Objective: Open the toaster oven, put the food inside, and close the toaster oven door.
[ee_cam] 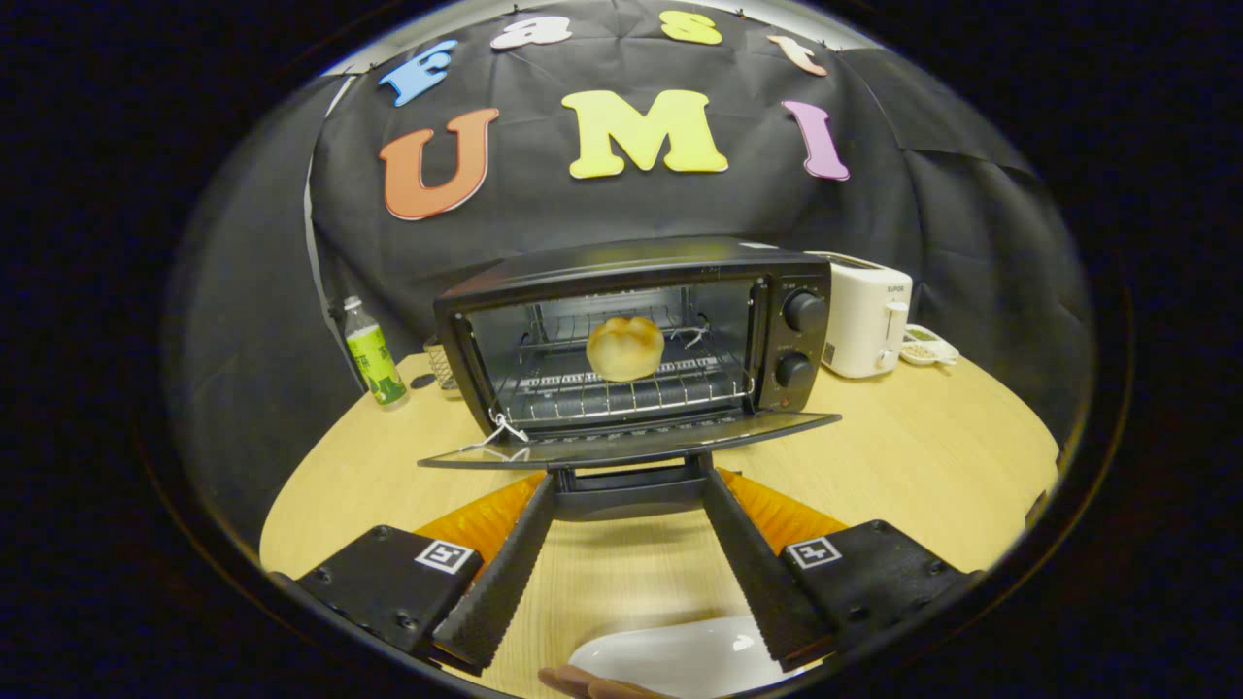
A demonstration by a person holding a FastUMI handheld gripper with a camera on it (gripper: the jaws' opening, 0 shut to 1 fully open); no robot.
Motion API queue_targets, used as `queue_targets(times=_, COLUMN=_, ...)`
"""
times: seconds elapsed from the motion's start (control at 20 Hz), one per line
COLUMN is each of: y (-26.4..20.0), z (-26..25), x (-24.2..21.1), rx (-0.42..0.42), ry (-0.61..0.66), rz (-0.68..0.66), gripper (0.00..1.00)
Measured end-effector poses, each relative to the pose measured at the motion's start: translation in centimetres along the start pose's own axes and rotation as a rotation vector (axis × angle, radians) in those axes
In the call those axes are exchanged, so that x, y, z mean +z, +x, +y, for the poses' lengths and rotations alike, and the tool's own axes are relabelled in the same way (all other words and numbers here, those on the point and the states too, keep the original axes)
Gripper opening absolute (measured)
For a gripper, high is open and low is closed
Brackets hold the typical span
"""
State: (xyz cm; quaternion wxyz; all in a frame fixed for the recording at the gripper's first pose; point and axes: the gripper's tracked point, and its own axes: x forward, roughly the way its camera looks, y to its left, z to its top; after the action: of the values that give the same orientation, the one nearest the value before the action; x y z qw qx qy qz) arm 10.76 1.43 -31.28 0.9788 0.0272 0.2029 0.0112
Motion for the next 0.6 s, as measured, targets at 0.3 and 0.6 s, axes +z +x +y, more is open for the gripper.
queue_targets(times=0.3, y=0.2, z=0.4, x=2.6, rx=0.005, ry=-0.021, rz=-0.086, gripper=1.0)
queue_targets(times=0.6, y=1.1, z=1.0, x=5.7, rx=0.015, ry=-0.081, rz=-0.207, gripper=1.0)
